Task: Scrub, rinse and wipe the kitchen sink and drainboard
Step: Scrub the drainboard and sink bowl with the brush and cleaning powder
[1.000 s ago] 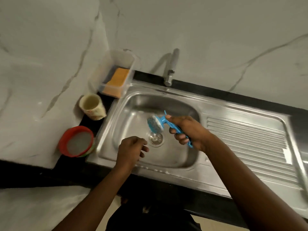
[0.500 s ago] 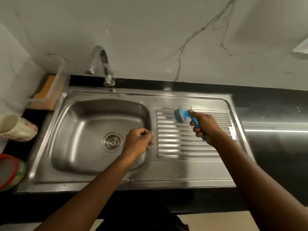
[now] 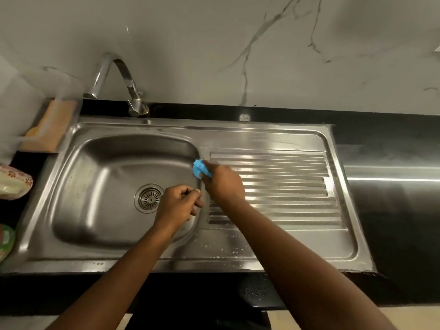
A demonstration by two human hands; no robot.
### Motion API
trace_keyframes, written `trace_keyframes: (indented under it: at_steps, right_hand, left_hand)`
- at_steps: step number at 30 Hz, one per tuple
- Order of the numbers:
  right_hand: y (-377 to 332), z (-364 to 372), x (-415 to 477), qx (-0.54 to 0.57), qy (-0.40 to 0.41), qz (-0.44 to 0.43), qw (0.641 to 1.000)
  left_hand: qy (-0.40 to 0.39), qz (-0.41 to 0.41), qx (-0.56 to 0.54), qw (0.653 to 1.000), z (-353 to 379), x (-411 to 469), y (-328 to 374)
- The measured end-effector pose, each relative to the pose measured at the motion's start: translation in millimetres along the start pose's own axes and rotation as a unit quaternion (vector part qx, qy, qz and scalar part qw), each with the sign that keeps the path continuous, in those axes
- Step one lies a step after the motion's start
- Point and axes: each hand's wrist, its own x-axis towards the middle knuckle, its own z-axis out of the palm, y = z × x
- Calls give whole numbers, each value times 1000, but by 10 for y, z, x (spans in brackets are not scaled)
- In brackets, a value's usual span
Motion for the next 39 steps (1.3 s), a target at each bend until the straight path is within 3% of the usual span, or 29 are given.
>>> trace_keyframes:
  at_steps: [7,10,12,15,18,22,30,34,39]
  right_hand:
    - [1341,-833,-176,48,128,194,971]
    - [1395,-910,-133,62,161,269,948]
    - [1077,-684,-106,92,142,257,951]
    - [362,-217,-53,145,96,160,972]
    - [-106,56,35,102,52,102,988]
    - [296,-157,-91,99,69,123,985]
    - [1904,-1200,-356,82,188,284,937]
    - [1759,-1077,-247,115,196,303,926]
    - [945,-449,-136,156,124,189,961]
  left_hand:
    - [-12,-11,-25,1000,20,-8,-49]
    - [-10,-14,-35,999,29,-36,-61]
    - [-13,-14,-40,999,30,-47,-60]
    - [-16,-9,-36,999,54,-72,-24]
    - [-13,-3,-15,1000,70,-73,0]
    - [-5,-12,-30,999,81,-40,-31]
    - [-30,-6,-57,998,266,-80,-39]
    - [-35,-2,-59,998,321,-97,-56]
    - [-43,0,-41,998,456,-83,37]
